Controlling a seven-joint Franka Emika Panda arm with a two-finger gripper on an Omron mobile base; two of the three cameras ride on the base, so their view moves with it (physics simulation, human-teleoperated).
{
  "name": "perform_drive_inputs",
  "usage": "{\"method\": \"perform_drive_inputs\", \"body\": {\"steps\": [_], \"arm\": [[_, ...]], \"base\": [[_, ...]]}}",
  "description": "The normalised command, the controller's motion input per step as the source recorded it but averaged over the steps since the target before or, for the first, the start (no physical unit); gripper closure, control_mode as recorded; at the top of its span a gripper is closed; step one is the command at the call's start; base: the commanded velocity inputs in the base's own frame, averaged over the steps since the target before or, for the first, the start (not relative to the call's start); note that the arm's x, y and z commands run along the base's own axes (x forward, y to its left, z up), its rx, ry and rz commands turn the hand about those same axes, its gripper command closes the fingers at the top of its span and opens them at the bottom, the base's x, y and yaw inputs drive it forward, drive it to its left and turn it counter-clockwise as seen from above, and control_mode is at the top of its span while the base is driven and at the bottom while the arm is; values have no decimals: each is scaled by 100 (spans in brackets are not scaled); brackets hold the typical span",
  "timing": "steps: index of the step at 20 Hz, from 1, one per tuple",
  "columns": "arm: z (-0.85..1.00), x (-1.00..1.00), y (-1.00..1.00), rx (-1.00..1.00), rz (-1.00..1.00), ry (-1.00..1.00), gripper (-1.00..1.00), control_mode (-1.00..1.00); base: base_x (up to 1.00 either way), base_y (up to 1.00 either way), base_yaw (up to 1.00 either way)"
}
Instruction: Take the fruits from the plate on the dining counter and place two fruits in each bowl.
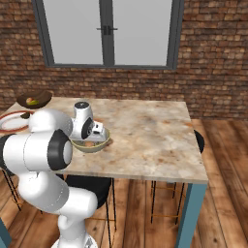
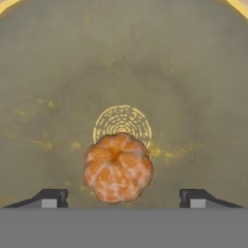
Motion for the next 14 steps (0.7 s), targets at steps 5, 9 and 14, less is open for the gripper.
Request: {"method": "perform_drive_inputs", "body": {"steps": [5,9,14], "arm": [[29,-7,-3,0,0,-1,-100,-100],[98,-60,-25,3,0,-4,-100,-100],[90,-100,-33,3,-1,-5,-100,-100]], "base": [[0,0,0],[0,0,0],[0,0,0]]}}
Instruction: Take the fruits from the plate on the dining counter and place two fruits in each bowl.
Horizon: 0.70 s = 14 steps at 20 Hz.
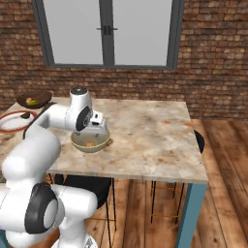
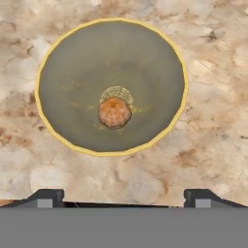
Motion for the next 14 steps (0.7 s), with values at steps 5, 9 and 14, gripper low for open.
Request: {"method": "perform_drive_inputs", "body": {"steps": [5,9,14], "arm": [[79,-48,8,0,0,-1,-100,-100],[26,-4,21,0,0,1,-100,-100],[2,0,10,0,0,0,-100,-100]], "base": [[0,0,0],[0,0,0],[0,0,0]]}}
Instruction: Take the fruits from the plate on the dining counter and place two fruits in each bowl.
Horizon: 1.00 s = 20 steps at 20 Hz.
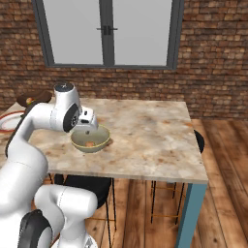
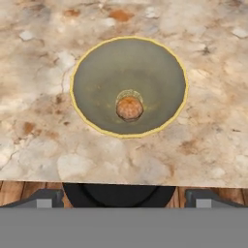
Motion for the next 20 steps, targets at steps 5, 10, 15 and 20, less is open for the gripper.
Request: {"method": "perform_drive_inputs", "body": {"steps": [5,10,15,20], "arm": [[0,0,0,0,0,0,-100,100],[0,0,0,0,0,0,-100,100],[0,0,0,0,0,0,-100,100],[0,0,0,0,0,0,-100,100]], "base": [[-38,0,-1],[-96,54,-17],[-63,100,-40],[-99,100,-40]]}}
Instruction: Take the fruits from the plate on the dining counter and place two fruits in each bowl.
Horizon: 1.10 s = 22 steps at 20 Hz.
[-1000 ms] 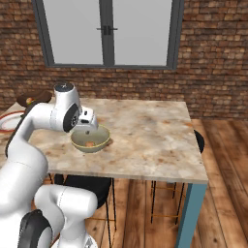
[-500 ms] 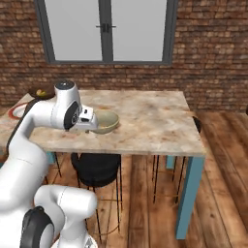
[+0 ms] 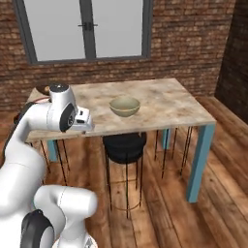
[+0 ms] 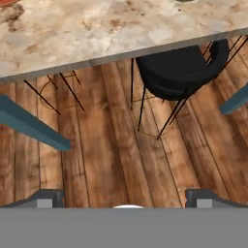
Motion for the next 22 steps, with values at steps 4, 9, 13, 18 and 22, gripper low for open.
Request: {"method": "perform_drive_inputs", "body": {"steps": [4,9,13,18,22], "arm": [[0,0,0,0,0,0,-100,100],[0,0,0,0,0,0,-100,100],[0,0,0,0,0,0,-100,100],[0,0,0,0,0,0,-100,100],[0,0,0,0,0,0,-100,100]], "base": [[-100,100,-38],[-87,100,-46],[-25,100,-59],[-5,100,-58],[-18,100,-59]]}}
